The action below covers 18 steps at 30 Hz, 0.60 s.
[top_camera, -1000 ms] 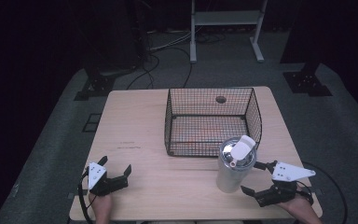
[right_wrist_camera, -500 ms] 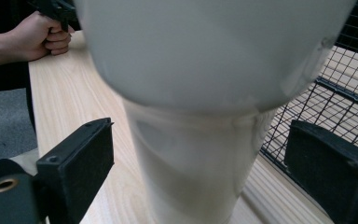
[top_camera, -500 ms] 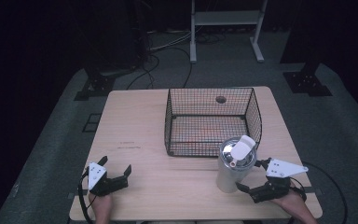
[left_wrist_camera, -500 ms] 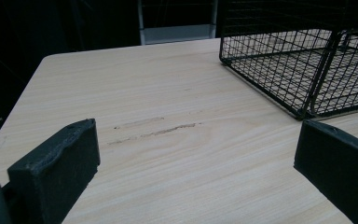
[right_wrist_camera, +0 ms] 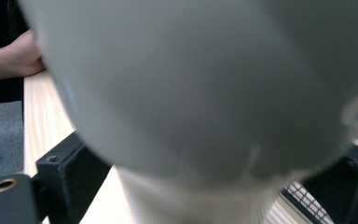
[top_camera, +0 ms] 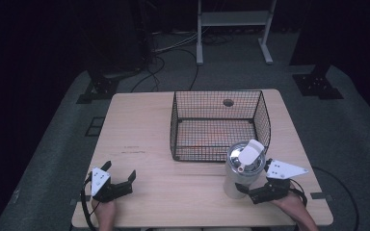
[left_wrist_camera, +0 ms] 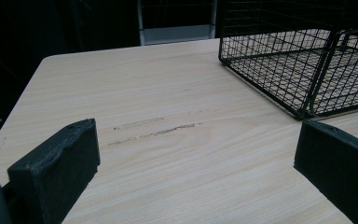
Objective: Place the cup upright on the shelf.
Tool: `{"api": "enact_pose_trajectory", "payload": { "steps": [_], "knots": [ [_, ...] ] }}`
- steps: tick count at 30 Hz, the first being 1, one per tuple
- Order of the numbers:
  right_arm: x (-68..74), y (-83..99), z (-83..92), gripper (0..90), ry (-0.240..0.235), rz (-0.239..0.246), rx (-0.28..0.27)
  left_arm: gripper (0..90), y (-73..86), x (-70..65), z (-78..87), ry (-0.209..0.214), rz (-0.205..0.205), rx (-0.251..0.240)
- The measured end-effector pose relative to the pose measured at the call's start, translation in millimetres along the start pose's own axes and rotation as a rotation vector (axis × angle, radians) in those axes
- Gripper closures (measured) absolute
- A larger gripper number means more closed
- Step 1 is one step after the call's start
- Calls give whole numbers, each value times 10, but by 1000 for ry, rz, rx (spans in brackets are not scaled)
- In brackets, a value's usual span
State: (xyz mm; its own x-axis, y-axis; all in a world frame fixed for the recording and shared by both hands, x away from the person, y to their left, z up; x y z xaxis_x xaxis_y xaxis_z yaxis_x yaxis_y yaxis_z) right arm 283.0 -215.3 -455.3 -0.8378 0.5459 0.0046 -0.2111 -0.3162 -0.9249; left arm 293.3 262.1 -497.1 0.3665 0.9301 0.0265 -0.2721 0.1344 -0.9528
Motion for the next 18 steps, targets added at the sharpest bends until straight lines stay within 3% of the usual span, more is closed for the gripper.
{"api": "enact_pose_trajectory", "payload": {
  "steps": [18],
  "knots": [
    [-1, -26, -81, 59, -9, -10, -39, 0, 0, 1, 1, 1, 2, -2]
  ]
}}
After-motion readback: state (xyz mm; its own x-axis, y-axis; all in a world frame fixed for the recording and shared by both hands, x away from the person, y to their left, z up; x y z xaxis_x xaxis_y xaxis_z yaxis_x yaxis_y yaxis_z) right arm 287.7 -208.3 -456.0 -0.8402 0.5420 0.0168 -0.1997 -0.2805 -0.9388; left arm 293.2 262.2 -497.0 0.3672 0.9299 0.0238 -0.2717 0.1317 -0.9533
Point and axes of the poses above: each handheld gripper's, and its own axes: z roughly backward along the jaws, y roughly out of its underside, x roughly to its left, the point moved 3 cm from there along -z, roughly forward along the jaws, and after that the axes turned 3 degrees about x, right-handed, at the moved point
